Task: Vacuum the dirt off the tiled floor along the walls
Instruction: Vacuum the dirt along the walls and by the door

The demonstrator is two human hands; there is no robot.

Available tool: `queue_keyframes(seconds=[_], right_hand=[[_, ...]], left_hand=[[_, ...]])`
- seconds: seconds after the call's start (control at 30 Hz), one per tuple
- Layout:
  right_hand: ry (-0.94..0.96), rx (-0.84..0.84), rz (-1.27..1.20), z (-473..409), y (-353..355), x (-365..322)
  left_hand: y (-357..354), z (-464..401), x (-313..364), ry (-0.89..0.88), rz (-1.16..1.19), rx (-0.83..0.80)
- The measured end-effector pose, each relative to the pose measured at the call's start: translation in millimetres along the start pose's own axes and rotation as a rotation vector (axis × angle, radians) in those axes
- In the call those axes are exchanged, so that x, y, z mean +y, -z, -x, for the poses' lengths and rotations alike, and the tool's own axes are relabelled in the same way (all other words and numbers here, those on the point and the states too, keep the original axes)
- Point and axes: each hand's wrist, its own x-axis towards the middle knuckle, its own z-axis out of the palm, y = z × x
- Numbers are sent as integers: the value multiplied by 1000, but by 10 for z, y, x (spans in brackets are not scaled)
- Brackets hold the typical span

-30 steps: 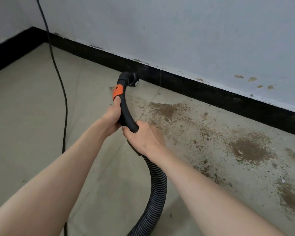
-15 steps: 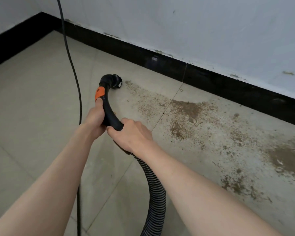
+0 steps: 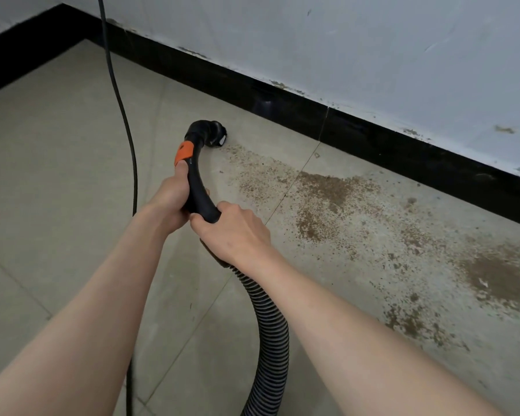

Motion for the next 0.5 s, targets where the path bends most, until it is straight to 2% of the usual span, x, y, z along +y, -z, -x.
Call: queue_keyframes(seconds=[0.5], right_hand=[[-46, 2, -72, 377, 156, 232]], left_hand=[[-256, 361, -128, -5, -98, -49]])
